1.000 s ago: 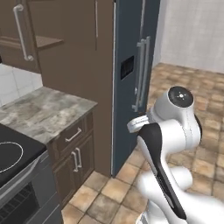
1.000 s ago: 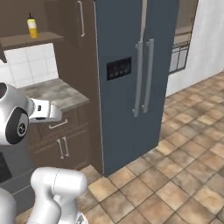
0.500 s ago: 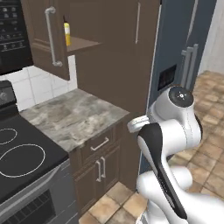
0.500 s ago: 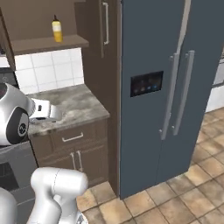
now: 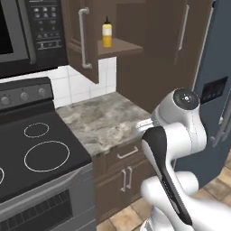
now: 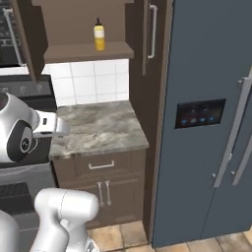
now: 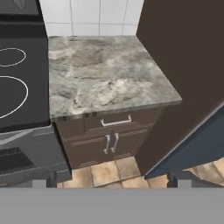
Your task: Move the mustard and mayonnaise from the cabinet to the dining counter.
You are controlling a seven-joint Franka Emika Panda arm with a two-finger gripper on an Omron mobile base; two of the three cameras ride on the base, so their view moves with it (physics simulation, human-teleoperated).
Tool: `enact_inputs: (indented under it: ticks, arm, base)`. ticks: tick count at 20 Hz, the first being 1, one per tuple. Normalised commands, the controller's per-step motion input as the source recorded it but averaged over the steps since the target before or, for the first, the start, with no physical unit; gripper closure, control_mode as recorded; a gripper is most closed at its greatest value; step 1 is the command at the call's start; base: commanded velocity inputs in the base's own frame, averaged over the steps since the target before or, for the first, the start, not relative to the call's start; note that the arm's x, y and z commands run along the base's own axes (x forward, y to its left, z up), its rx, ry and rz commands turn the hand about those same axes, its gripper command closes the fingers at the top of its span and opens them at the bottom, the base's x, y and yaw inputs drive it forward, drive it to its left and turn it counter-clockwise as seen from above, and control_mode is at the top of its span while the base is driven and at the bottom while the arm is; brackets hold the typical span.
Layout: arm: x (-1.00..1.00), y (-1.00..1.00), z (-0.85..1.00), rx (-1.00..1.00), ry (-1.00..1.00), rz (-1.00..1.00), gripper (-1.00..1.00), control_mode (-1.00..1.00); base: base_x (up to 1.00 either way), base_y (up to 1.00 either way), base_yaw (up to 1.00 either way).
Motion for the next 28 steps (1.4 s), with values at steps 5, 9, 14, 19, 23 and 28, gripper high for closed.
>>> enact_inputs:
  ticks: [5, 9, 14, 19, 23, 28]
  arm:
    - [0.0, 0.0, 0.0, 0.0, 0.0, 0.0, -1.0, 1.0]
    - [0.0, 0.0, 0.0, 0.0, 0.0, 0.0, -1.0, 1.0]
    - [0.0, 0.0, 0.0, 0.0, 0.0, 0.0, -1.0, 1.0]
    - [0.0, 0.0, 0.0, 0.0, 0.0, 0.0, -1.0, 1.0]
    - [0.0, 0.0, 0.0, 0.0, 0.0, 0.0, -1.0, 1.0]
    - [0.0, 0.0, 0.0, 0.0, 0.0, 0.0, -1.0, 1.0]
  base:
    - [0.08, -0.5, 0.28]
    - [0.06, -0.56, 0.21]
    - [0.43, -0.39, 0.14]
    - [0.52, -0.19, 0.13]
    - [0.47, -0.14, 0.12]
    - [0.5, -0.15, 0.14]
